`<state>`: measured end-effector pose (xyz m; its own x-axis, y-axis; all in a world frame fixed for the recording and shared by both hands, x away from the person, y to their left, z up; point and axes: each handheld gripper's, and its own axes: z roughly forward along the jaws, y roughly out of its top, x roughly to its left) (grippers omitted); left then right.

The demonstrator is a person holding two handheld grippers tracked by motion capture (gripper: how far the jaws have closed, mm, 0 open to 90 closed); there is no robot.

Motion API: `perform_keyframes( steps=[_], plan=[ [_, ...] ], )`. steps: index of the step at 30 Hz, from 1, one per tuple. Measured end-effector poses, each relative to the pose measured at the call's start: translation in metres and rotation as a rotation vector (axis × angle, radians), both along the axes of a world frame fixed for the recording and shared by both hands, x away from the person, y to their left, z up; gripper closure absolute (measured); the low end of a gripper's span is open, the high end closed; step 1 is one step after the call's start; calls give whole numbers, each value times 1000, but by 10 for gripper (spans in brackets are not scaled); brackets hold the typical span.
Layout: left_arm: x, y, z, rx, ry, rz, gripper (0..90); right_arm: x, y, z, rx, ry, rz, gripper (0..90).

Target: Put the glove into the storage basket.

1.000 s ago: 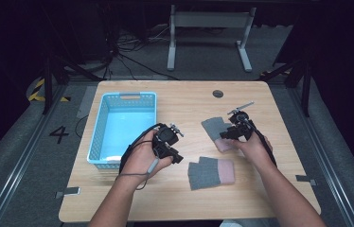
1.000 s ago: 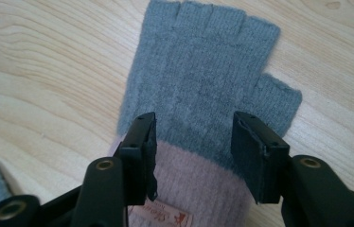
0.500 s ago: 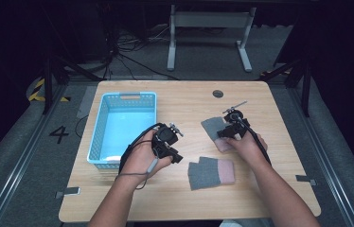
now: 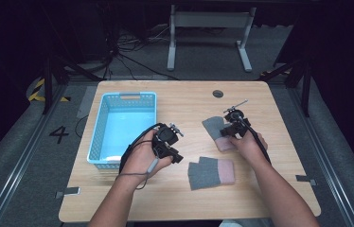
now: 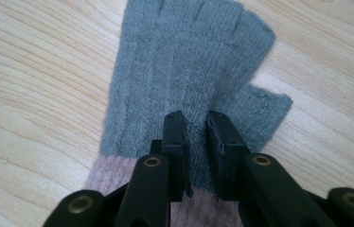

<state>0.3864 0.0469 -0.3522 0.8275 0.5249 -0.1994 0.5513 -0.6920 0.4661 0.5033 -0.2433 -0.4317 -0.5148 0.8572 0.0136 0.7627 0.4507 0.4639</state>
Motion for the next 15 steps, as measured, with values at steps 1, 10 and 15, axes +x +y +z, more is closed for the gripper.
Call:
perform_keyframes(
  steps=[1, 10, 15],
  plan=[
    [0, 0, 0, 0, 0, 0, 685, 0, 0, 0, 0, 0, 0, 791],
    [1, 1, 0, -4, 1, 2, 690, -1, -5, 8, 20, -3, 13, 816],
    [0, 1, 1, -7, 0, 6, 690, -7, -7, 20, 33, -30, 27, 816]
  ],
)
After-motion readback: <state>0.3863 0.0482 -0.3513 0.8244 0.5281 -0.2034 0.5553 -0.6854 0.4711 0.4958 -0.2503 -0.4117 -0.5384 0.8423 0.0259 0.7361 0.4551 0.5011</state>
